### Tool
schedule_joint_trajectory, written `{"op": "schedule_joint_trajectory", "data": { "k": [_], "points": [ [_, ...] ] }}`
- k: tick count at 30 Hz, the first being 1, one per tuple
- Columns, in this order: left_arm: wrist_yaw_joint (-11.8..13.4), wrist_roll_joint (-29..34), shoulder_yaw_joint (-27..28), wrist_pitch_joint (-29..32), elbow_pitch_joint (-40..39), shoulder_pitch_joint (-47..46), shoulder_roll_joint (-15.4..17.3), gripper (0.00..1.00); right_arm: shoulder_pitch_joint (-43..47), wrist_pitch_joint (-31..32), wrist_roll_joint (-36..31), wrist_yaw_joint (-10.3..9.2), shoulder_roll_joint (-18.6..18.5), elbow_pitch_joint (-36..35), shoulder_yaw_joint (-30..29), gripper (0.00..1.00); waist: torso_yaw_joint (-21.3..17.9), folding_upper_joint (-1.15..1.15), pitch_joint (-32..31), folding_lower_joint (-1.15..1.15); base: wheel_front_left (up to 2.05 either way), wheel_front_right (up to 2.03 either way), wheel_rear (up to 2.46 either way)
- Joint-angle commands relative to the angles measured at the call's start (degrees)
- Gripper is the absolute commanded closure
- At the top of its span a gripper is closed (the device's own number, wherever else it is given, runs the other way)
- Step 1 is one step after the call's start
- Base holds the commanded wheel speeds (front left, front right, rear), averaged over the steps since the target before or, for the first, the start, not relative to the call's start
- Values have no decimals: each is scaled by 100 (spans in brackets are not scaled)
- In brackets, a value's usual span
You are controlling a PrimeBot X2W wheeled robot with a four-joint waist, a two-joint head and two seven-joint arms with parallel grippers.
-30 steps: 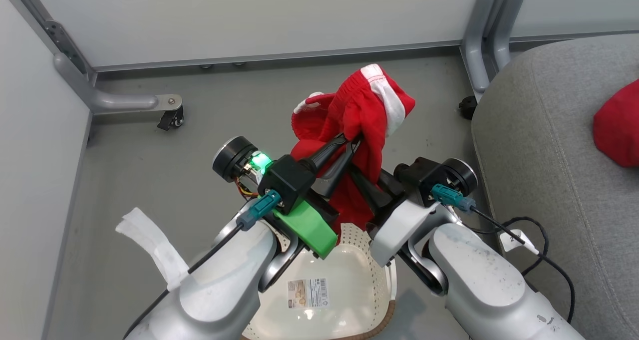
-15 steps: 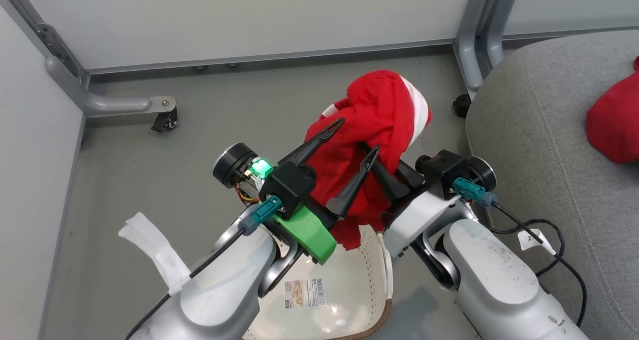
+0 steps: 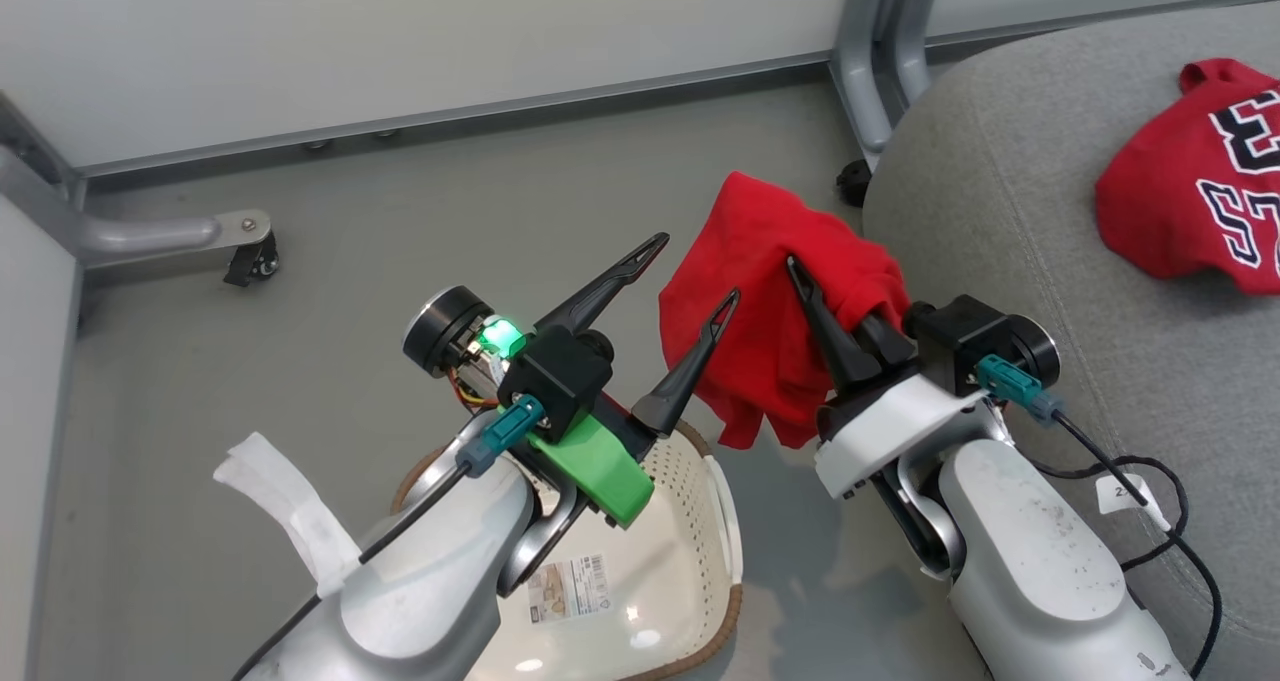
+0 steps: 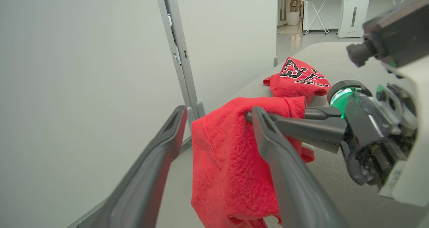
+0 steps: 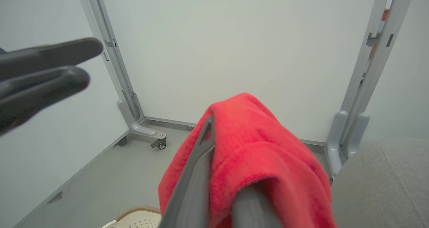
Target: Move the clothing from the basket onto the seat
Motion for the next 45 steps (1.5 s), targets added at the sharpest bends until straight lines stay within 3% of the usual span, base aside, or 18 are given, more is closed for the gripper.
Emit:
{"op": "schedule_joint_trajectory", "data": {
  "k": [1, 12, 23, 36, 45],
  "points": [
    [4, 67, 15, -18, -17, 78, 53, 0, 118, -13, -63, -7, -19, -61, -52, 100, -323, 48, 95, 0, 0, 0, 0],
    [14, 105, -95, -12, -10, 153, 180, 0, 525, -13, -262, -7, -15, -524, -711, 100, -1171, 48, 266, 0, 0, 0, 0],
    [57, 112, -221, 95, -137, 105, 301, 0, 920, -13, -383, -7, -12, -945, -1298, 100, -1739, 48, 503, 0, 0, 0, 0],
    [86, 81, -299, 158, -249, 79, 400, 0, 1109, -13, -361, -7, -12, -1136, -1614, 100, -1978, 48, 661, 0, 0, 0, 0],
    [105, 117, -320, 209, -364, -81, 500, 0, 453, -13, -538, -7, -12, -1298, -1772, 100, -1903, 48, 1018, 0, 0, 0, 0]
  ]
}}
